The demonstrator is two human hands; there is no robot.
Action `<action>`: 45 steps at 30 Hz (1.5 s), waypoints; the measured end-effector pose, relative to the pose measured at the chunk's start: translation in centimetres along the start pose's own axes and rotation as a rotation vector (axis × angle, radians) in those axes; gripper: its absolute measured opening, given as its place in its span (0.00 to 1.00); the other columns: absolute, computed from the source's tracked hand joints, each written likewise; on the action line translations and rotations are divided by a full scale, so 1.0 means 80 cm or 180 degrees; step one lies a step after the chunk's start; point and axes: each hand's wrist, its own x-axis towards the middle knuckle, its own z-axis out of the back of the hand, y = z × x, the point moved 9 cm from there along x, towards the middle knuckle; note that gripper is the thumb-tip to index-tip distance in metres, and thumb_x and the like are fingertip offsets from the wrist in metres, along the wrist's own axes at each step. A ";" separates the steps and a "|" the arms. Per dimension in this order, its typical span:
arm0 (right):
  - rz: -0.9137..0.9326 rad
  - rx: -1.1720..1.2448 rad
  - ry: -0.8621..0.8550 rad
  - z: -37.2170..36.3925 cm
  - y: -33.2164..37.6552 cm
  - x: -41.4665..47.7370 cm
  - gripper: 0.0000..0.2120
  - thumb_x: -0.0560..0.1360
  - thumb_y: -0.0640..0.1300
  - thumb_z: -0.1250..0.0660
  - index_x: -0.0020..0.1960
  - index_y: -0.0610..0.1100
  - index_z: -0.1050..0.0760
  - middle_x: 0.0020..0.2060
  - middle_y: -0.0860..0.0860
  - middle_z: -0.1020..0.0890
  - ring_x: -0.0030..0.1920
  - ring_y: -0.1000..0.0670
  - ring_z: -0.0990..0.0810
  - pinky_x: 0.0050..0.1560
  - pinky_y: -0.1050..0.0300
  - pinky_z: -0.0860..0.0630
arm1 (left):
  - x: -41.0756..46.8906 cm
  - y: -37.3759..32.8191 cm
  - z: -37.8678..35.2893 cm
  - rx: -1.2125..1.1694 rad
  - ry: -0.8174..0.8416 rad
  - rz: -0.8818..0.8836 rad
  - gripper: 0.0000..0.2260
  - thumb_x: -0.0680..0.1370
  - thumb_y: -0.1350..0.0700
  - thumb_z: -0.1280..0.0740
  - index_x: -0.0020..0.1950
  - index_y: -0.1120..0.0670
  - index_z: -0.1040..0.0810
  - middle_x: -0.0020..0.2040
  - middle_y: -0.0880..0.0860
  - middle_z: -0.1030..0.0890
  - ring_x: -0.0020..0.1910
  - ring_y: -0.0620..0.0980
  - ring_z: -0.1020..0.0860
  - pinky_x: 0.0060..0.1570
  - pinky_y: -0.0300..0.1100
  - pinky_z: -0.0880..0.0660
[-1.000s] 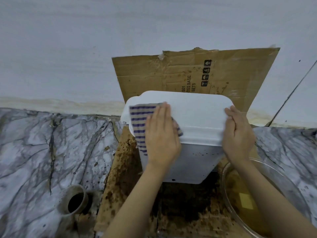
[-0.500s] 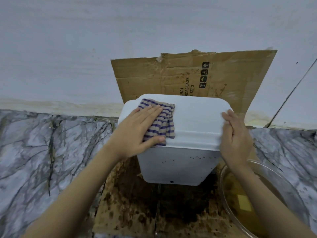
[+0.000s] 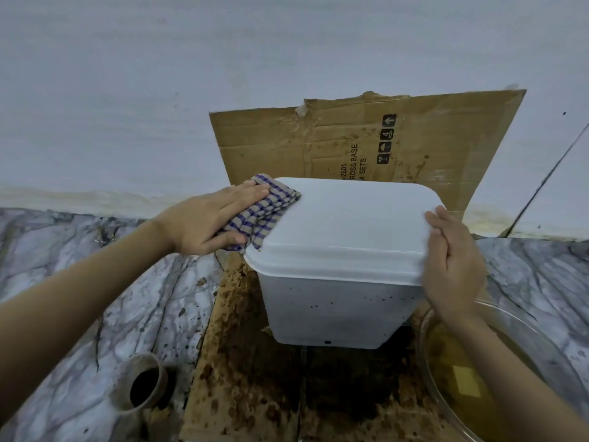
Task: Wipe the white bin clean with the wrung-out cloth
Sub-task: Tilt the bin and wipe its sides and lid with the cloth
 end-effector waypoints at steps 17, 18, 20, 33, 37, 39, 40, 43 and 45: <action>-0.0073 0.0019 -0.0072 0.001 0.003 -0.002 0.22 0.77 0.47 0.49 0.60 0.40 0.22 0.62 0.45 0.22 0.63 0.47 0.25 0.62 0.58 0.34 | -0.017 -0.003 0.000 -0.0339 -0.0345 0.0502 0.32 0.79 0.36 0.54 0.76 0.54 0.50 0.75 0.52 0.46 0.73 0.44 0.47 0.70 0.33 0.49; -0.0078 0.0028 -0.0090 0.002 0.003 -0.003 0.22 0.77 0.47 0.49 0.60 0.40 0.22 0.62 0.45 0.22 0.62 0.46 0.25 0.62 0.58 0.34 | -0.015 -0.008 -0.001 -0.0356 -0.0361 0.0493 0.31 0.79 0.37 0.54 0.76 0.55 0.49 0.74 0.51 0.46 0.73 0.43 0.47 0.70 0.30 0.51; -0.0071 0.0022 -0.0122 0.004 0.004 -0.003 0.22 0.77 0.47 0.49 0.60 0.40 0.22 0.61 0.45 0.22 0.62 0.46 0.25 0.62 0.57 0.33 | -0.011 -0.015 -0.001 -0.0334 -0.0369 0.0429 0.31 0.80 0.39 0.53 0.76 0.57 0.49 0.74 0.51 0.46 0.73 0.44 0.48 0.70 0.28 0.53; -0.0127 -0.0079 -0.0171 -0.001 0.005 0.000 0.22 0.76 0.48 0.49 0.60 0.41 0.22 0.62 0.46 0.22 0.62 0.47 0.25 0.60 0.59 0.34 | -0.011 -0.044 -0.001 0.0019 -0.0479 0.0554 0.31 0.80 0.40 0.54 0.75 0.62 0.43 0.74 0.60 0.38 0.73 0.52 0.43 0.72 0.38 0.51; -0.0132 -0.0132 -0.0155 -0.002 0.004 0.003 0.23 0.76 0.48 0.50 0.60 0.41 0.22 0.62 0.46 0.22 0.62 0.46 0.25 0.60 0.57 0.32 | -0.013 -0.048 0.000 -0.0197 -0.0737 0.0888 0.34 0.79 0.37 0.55 0.75 0.61 0.43 0.74 0.59 0.38 0.73 0.47 0.46 0.72 0.36 0.53; -0.0121 -0.0143 -0.0140 -0.002 0.006 0.003 0.23 0.76 0.48 0.50 0.60 0.41 0.22 0.62 0.46 0.22 0.62 0.46 0.25 0.61 0.56 0.32 | -0.012 -0.051 0.001 -0.0268 -0.0765 0.1029 0.36 0.77 0.35 0.54 0.76 0.59 0.44 0.75 0.57 0.40 0.75 0.49 0.47 0.72 0.37 0.54; -0.0121 -0.0134 -0.0137 -0.002 0.006 0.003 0.23 0.76 0.48 0.50 0.60 0.41 0.22 0.62 0.46 0.22 0.62 0.45 0.25 0.60 0.57 0.32 | -0.010 -0.055 0.002 -0.0319 -0.0755 0.1088 0.36 0.76 0.35 0.52 0.76 0.59 0.45 0.76 0.56 0.41 0.75 0.50 0.47 0.72 0.37 0.55; -0.0122 -0.0132 -0.0131 0.000 0.006 0.002 0.23 0.76 0.48 0.50 0.61 0.40 0.23 0.62 0.45 0.22 0.62 0.45 0.25 0.60 0.59 0.34 | 0.018 -0.080 -0.002 -0.0234 -0.0693 0.1102 0.35 0.77 0.37 0.45 0.76 0.58 0.45 0.76 0.54 0.42 0.76 0.50 0.46 0.70 0.36 0.59; -0.0137 -0.0139 -0.0058 -0.002 0.004 0.004 0.22 0.77 0.47 0.50 0.61 0.41 0.23 0.63 0.46 0.22 0.63 0.46 0.26 0.61 0.60 0.35 | 0.039 -0.097 -0.005 -0.0031 -0.0730 0.1149 0.35 0.76 0.36 0.46 0.75 0.59 0.40 0.74 0.56 0.36 0.74 0.53 0.39 0.70 0.38 0.56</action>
